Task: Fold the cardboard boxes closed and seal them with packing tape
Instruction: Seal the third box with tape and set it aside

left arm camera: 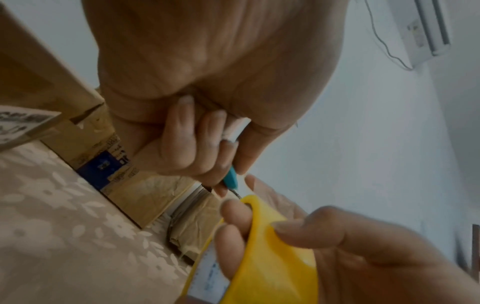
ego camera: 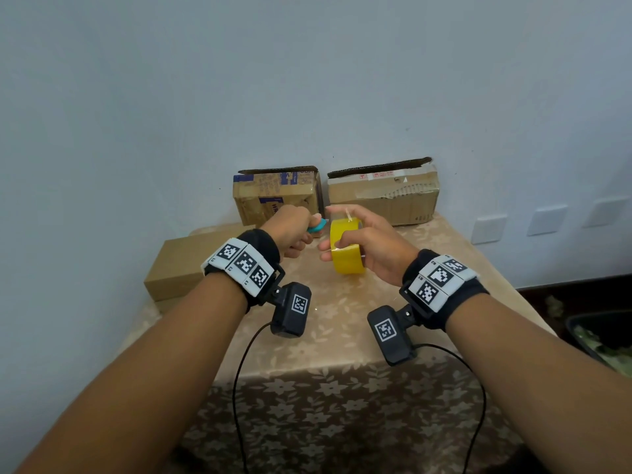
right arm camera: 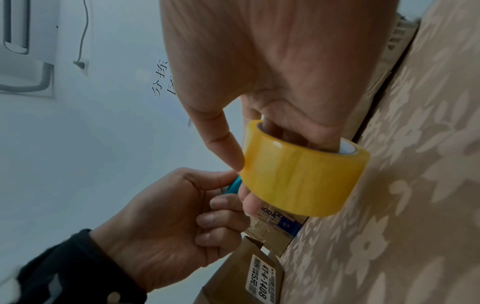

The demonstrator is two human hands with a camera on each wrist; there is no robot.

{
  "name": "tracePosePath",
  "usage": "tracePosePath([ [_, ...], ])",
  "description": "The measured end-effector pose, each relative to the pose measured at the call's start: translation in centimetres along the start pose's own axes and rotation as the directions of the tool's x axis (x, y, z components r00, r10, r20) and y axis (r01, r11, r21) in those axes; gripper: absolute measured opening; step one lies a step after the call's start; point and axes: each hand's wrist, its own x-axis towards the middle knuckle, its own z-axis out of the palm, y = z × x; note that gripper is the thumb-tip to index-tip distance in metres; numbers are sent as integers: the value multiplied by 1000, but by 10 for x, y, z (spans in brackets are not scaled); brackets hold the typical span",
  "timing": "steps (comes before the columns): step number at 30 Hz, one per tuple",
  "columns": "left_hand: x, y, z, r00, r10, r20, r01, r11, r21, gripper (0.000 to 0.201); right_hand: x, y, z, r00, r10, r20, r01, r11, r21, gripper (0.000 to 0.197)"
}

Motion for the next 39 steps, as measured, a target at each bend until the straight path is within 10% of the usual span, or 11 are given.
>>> tracePosePath([
  [11,7,-14,6,989,146,-1,-122,831,543,32,0,2,-2,999,-29,-25,30,998,46,41],
  [16,8,-6,1,986,141,-88,-134,988,82,49,2,0,-3,994,-89,-58,91,995,33,34],
  [23,8,-9,1,995,96,-21,-98,984,-149,52,2,0,0,988,-154,20,153,988,25,38],
  [39,13,-24,0,996,-94,5,93,979,-179,45,3,1,2,980,-186,74,183,982,52,39],
])
